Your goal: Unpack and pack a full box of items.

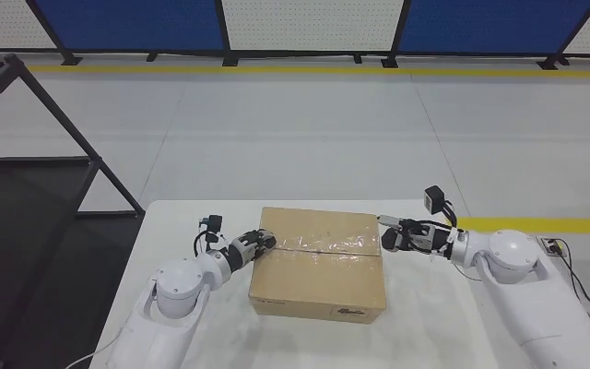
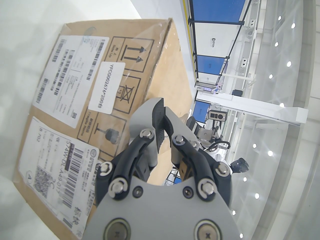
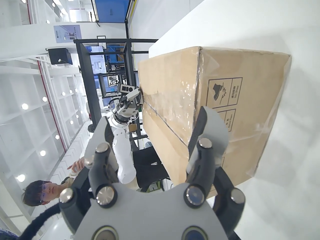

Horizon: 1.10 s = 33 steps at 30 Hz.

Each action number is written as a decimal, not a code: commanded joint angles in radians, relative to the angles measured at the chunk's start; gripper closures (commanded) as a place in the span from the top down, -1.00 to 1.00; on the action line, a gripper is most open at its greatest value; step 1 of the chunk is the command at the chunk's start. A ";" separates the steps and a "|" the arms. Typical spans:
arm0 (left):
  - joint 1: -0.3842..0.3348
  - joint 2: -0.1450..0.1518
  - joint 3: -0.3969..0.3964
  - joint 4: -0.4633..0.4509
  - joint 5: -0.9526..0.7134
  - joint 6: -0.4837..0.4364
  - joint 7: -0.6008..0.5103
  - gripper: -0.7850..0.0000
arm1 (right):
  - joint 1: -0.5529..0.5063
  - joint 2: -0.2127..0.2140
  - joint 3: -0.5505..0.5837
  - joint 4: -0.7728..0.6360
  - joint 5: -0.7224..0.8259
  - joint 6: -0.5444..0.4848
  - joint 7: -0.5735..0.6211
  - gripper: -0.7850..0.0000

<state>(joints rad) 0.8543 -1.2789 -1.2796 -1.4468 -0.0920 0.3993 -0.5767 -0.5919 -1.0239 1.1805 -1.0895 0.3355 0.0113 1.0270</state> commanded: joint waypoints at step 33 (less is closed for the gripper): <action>0.000 0.000 0.000 0.000 0.000 0.000 0.000 -1.00 | 0.016 0.005 -0.027 0.030 -0.101 0.021 0.010 -0.22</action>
<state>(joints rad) 0.8543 -1.2789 -1.2796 -1.4468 -0.0920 0.3993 -0.5767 -0.5786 -1.0186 1.1552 -1.0626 0.2352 0.0321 1.0362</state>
